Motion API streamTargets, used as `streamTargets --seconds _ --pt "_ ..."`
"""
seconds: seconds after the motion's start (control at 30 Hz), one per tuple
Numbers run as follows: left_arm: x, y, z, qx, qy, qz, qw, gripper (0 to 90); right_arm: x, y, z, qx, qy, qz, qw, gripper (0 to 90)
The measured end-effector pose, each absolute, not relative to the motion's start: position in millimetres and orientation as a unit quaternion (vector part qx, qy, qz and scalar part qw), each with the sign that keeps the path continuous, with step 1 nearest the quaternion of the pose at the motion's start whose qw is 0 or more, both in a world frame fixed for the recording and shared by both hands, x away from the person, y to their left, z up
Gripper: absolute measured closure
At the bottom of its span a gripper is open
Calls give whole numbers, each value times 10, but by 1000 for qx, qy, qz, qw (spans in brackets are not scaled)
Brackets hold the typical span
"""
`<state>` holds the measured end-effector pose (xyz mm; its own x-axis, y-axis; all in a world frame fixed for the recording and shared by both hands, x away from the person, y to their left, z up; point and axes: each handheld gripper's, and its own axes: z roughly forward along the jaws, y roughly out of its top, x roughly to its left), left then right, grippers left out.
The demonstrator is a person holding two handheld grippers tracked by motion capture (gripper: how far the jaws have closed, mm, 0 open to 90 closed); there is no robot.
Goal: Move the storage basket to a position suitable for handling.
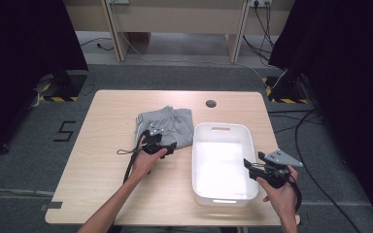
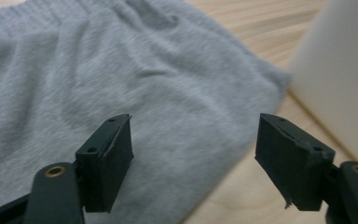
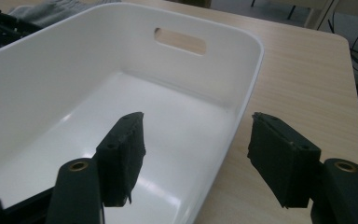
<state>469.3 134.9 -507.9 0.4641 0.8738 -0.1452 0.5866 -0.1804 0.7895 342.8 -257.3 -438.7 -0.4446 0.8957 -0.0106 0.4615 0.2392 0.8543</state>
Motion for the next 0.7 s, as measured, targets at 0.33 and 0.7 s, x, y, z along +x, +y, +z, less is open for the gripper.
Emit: streamTargets --seconds 0.33,0.7 --pt "4741 1412 -5126 764 475 189 393 431 3305 -2522 -4364 446 751 410 262 340" --pt "4210 1790 -5157 771 459 192 397 433 3281 -2550 -4381 442 754 411 260 343"
